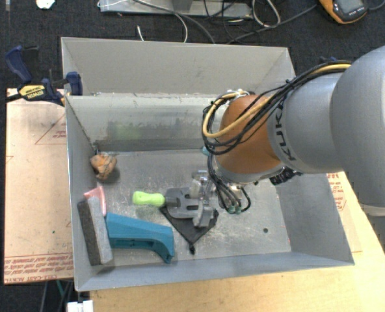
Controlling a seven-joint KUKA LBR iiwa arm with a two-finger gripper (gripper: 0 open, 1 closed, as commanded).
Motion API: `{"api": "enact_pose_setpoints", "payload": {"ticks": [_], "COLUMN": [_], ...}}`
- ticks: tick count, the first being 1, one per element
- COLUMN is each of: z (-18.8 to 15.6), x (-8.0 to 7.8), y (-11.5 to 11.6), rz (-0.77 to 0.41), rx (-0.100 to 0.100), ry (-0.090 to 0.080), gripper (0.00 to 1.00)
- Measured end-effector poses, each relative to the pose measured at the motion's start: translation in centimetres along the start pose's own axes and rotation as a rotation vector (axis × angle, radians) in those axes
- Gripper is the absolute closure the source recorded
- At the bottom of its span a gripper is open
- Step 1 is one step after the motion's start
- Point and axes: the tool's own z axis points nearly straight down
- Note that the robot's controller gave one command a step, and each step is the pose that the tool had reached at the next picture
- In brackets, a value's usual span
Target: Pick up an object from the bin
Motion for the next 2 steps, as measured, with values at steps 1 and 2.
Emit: {"api": "enact_pose_setpoints", "payload": {"ticks": [1,2], "z": [0.0,0.0], "x": [0.0,0.0], "y": [0.0,0.0], "rz": [0.0,0.0], "rx": [0.0,0.0], "ry": [0.0,0.0], "gripper": [1.0,1.0]}}
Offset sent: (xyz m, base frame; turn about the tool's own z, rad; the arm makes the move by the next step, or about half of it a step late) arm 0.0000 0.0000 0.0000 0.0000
